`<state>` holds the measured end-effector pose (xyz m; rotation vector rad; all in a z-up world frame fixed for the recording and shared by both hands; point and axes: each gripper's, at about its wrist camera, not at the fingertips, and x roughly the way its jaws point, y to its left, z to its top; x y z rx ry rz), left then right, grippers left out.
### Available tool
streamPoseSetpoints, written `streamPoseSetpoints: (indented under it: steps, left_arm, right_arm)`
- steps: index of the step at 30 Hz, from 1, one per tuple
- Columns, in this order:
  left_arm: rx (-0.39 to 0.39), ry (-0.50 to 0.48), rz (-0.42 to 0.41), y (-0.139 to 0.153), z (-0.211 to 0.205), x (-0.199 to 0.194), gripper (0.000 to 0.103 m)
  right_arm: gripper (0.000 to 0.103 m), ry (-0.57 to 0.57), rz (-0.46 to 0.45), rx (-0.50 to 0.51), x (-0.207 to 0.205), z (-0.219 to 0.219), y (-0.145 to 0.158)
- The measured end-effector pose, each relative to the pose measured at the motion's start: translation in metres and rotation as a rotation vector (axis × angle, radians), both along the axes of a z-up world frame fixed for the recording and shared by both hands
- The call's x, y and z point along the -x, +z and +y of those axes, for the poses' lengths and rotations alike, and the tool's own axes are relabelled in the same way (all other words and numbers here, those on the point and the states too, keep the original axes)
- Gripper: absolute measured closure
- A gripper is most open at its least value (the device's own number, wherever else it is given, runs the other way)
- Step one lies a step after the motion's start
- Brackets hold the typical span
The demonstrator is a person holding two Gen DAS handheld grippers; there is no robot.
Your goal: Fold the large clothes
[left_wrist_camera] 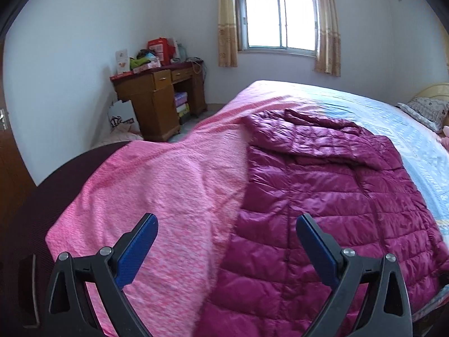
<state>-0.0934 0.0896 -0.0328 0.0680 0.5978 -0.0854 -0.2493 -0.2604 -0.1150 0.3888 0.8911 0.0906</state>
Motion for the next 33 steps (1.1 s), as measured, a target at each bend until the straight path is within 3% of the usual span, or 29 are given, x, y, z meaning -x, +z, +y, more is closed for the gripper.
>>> streamPoseSetpoints:
  steps: [3,5,11,17,20,24,30,32,33]
  left_arm:
    - [0.000,0.042,-0.004,0.003,0.017,-0.010,0.004]
    - [0.004,0.084,-0.003,0.006,0.029,-0.018,0.004]
    - [-0.004,0.194,-0.029,0.013,0.070,-0.035,0.004]
    - [0.088,0.258,-0.015,0.004,0.115,-0.048,0.004]
    - [0.072,0.274,0.006,-0.005,0.122,-0.055,0.004]
    - [0.040,0.208,0.045,-0.017,0.116,-0.064,0.004]
    - [0.074,-0.024,0.066,-0.015,0.074,-0.073,0.004]
    - [0.084,-0.087,0.066,-0.011,0.054,-0.079,0.004]
    - [0.082,-0.108,0.065,-0.010,0.044,-0.082,0.004]
  right_arm:
    - [0.088,0.012,-0.084,-0.140,-0.001,-0.009,0.025]
    - [0.088,0.014,-0.137,-0.164,-0.009,-0.014,0.047]
    - [0.088,-0.032,-0.249,-0.090,-0.058,-0.025,0.099]
    - [0.088,-0.192,-0.253,-0.109,-0.127,-0.057,0.101]
    - [0.088,-0.264,-0.205,-0.117,-0.162,-0.070,0.085]
    - [0.089,-0.353,-0.121,-0.126,-0.201,-0.084,0.058]
    - [0.088,-0.387,-0.059,-0.106,-0.233,-0.092,0.034]
    - [0.083,-0.380,-0.091,-0.133,-0.233,-0.096,0.036]
    - [0.074,-0.373,-0.108,-0.144,-0.232,-0.098,0.039]
